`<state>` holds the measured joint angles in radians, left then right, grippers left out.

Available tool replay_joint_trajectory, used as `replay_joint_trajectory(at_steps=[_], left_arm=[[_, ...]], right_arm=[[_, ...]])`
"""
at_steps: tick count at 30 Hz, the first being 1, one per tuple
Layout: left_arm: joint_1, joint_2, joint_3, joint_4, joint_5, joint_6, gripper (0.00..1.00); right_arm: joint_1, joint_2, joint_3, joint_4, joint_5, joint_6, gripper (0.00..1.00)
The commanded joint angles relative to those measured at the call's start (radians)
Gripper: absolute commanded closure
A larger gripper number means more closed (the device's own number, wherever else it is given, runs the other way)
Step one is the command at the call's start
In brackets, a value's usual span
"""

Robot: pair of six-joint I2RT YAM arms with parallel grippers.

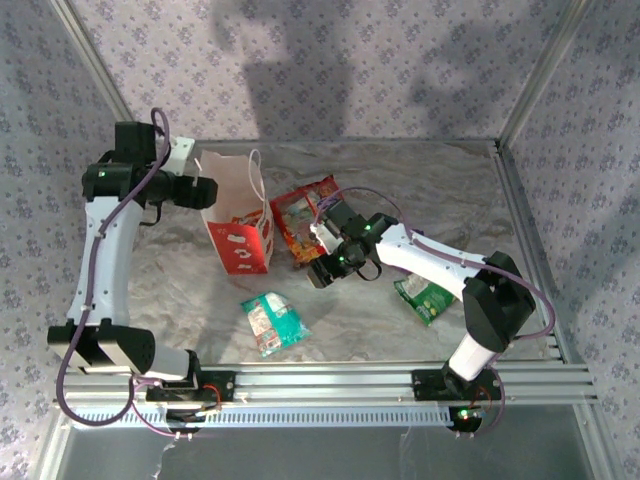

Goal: Place the snacks into the paper bag

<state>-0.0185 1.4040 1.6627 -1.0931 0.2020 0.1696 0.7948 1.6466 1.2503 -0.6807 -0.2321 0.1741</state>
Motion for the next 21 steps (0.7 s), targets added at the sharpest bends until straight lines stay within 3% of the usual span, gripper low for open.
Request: replay_joint_trajectory(at_steps=[1,8,13,21], left_arm=[[0.009,0.012,-0.032,0.05,0.033,-0.046,0.15],[0.041,0.049,-0.046,0.088,0.056,-0.106,0.21],[0.078,0.049,-0.068,0.103,0.146,-0.114,0.35],[0.091,0.048,-0.129,0.124,0.201,-0.11,0.52]], right_arm=[[0.007,0.01,0.03,-0.034,-0.006,-0.016,0.32],[0.007,0.008,0.035,-0.045,0.005,-0.022,0.32],[0.007,0.011,0.036,-0.046,0.006,-0.019,0.32],[0.009,0.015,0.043,-0.055,0.008,-0.018,0.32]])
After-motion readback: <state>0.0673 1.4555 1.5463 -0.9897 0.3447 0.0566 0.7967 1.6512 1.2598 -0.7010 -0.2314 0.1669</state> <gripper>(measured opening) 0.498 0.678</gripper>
